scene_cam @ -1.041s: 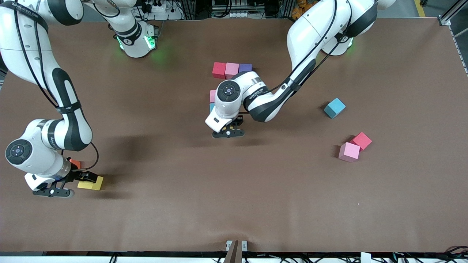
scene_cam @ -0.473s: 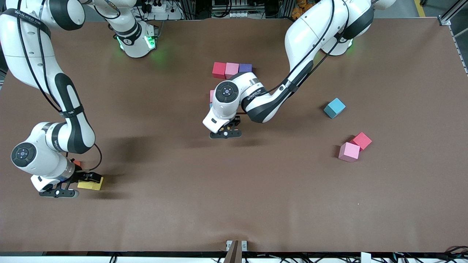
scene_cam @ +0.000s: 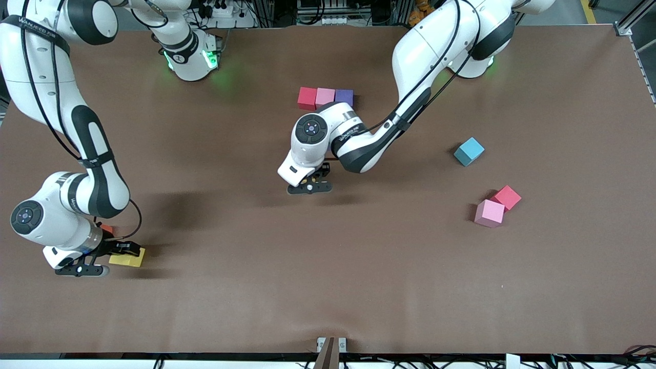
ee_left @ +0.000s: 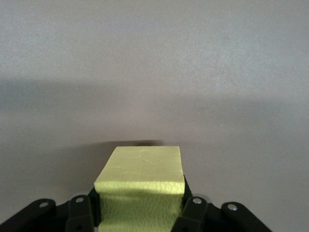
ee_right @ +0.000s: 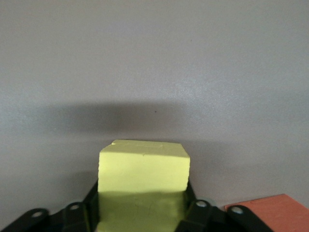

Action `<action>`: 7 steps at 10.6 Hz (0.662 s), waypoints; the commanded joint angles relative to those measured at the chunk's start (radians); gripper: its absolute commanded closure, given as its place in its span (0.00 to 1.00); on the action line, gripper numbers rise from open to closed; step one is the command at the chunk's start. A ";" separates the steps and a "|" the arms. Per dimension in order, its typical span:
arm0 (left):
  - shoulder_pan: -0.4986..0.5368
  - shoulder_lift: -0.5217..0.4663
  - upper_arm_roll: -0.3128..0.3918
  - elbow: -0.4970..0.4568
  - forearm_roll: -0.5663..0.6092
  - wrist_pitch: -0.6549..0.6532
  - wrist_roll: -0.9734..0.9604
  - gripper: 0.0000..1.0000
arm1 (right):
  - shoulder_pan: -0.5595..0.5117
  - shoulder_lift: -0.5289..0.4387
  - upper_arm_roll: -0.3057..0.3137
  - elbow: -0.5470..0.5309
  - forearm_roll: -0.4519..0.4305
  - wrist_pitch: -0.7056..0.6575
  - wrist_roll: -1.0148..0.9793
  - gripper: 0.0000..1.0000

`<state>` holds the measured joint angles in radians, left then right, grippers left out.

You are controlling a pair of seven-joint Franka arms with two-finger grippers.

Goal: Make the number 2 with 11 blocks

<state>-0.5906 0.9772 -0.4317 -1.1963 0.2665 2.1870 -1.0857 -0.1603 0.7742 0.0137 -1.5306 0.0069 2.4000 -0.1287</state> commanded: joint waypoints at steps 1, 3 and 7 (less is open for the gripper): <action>-0.038 0.023 0.040 0.044 -0.024 -0.010 -0.011 0.51 | -0.005 0.016 0.014 0.024 0.024 -0.005 -0.022 1.00; -0.046 0.023 0.051 0.043 -0.024 -0.023 -0.008 0.51 | 0.021 0.002 0.015 0.027 0.053 -0.015 -0.019 1.00; -0.052 0.031 0.053 0.043 -0.024 -0.023 -0.008 0.51 | 0.111 -0.065 -0.006 0.026 0.099 -0.074 -0.002 1.00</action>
<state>-0.6213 0.9919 -0.3969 -1.1879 0.2665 2.1820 -1.0860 -0.0772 0.7454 0.0242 -1.4965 0.0780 2.3601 -0.1282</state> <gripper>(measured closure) 0.423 0.445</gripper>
